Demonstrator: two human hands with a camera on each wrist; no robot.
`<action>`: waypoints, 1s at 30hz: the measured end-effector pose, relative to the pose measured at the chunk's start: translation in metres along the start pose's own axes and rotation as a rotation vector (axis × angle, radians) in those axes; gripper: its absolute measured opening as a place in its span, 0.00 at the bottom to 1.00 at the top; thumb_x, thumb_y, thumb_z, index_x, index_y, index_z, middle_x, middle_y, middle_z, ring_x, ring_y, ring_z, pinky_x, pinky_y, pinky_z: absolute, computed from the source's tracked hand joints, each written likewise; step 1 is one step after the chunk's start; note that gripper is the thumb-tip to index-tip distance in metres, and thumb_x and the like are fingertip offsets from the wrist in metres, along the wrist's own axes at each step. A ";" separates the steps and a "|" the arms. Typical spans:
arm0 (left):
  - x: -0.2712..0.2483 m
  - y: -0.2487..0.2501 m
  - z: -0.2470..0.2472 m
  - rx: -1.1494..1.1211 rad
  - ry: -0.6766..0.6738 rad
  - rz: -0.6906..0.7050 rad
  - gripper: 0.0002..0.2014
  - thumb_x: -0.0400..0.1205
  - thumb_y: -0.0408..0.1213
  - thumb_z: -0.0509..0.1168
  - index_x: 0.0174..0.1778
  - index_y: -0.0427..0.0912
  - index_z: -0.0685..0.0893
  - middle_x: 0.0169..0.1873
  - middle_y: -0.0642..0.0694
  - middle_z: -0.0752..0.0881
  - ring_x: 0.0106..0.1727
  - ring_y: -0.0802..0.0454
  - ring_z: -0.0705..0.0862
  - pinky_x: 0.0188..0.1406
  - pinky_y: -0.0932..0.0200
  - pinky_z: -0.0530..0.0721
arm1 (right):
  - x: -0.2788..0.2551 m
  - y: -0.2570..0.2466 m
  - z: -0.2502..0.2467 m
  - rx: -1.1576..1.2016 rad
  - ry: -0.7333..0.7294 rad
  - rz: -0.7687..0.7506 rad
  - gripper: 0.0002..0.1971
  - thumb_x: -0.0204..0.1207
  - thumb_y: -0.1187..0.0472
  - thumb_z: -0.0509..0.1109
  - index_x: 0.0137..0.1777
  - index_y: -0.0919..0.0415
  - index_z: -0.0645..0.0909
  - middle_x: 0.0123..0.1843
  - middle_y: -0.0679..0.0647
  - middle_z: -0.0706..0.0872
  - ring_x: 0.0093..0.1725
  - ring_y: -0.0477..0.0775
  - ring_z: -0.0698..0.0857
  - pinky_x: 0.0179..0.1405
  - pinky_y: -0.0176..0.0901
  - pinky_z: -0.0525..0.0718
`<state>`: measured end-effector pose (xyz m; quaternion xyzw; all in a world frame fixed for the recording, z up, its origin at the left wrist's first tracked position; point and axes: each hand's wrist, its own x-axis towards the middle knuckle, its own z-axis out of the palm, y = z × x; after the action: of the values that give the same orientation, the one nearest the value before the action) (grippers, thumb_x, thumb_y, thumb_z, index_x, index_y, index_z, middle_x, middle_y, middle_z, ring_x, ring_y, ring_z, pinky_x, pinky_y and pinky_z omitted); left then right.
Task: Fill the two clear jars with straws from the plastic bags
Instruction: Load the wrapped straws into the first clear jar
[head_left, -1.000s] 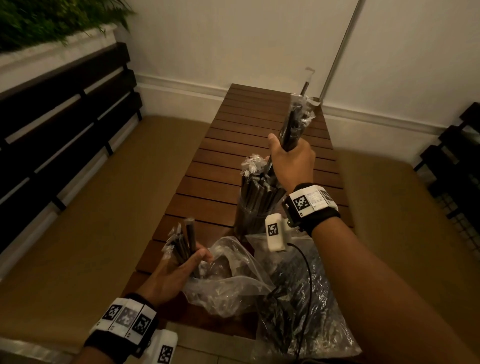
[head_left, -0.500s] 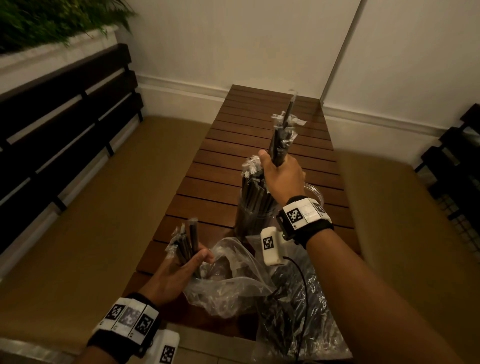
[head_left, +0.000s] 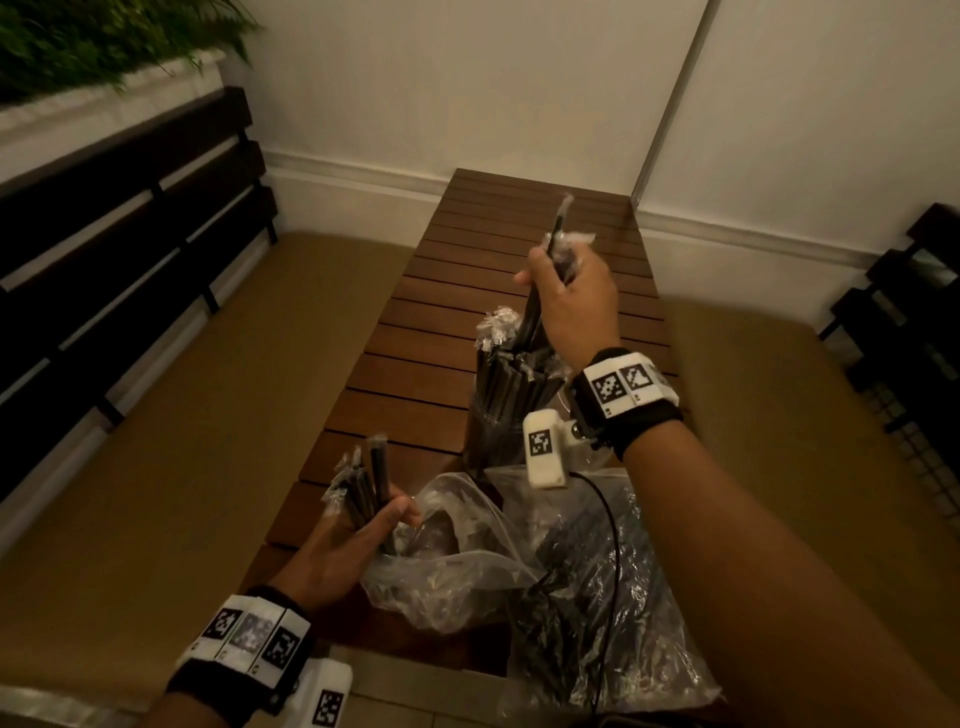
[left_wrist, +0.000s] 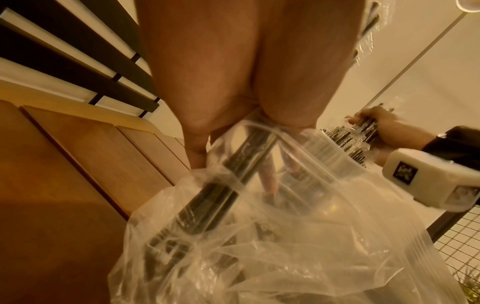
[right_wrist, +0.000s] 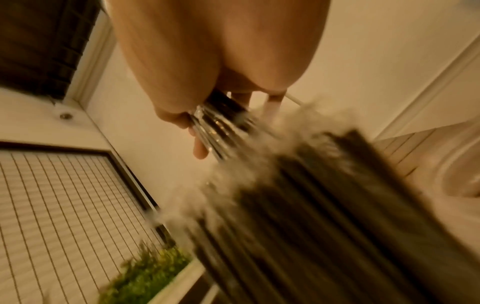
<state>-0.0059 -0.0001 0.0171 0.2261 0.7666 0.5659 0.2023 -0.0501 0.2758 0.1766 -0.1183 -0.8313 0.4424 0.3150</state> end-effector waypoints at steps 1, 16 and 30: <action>0.000 -0.001 0.000 -0.002 -0.003 -0.002 0.13 0.87 0.40 0.58 0.48 0.42 0.88 0.49 0.47 0.90 0.56 0.56 0.87 0.63 0.55 0.81 | -0.005 0.008 0.004 -0.042 -0.027 0.014 0.10 0.86 0.49 0.65 0.53 0.53 0.83 0.38 0.40 0.89 0.39 0.26 0.85 0.40 0.23 0.78; 0.000 0.002 0.000 0.014 -0.015 -0.006 0.14 0.88 0.38 0.58 0.47 0.41 0.88 0.50 0.47 0.89 0.57 0.58 0.87 0.58 0.63 0.81 | 0.009 -0.022 -0.014 -0.233 -0.113 -0.174 0.31 0.82 0.39 0.66 0.81 0.51 0.70 0.80 0.50 0.75 0.77 0.48 0.74 0.69 0.44 0.73; 0.006 0.005 0.006 0.019 0.001 -0.018 0.11 0.86 0.41 0.61 0.46 0.44 0.88 0.48 0.47 0.91 0.52 0.58 0.88 0.57 0.56 0.82 | -0.015 0.016 0.014 -0.729 -0.591 -0.116 0.37 0.84 0.29 0.40 0.85 0.50 0.63 0.88 0.50 0.63 0.89 0.54 0.54 0.84 0.72 0.48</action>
<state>-0.0070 0.0092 0.0195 0.2206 0.7743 0.5567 0.2048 -0.0487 0.2682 0.1515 -0.0434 -0.9917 0.1181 0.0270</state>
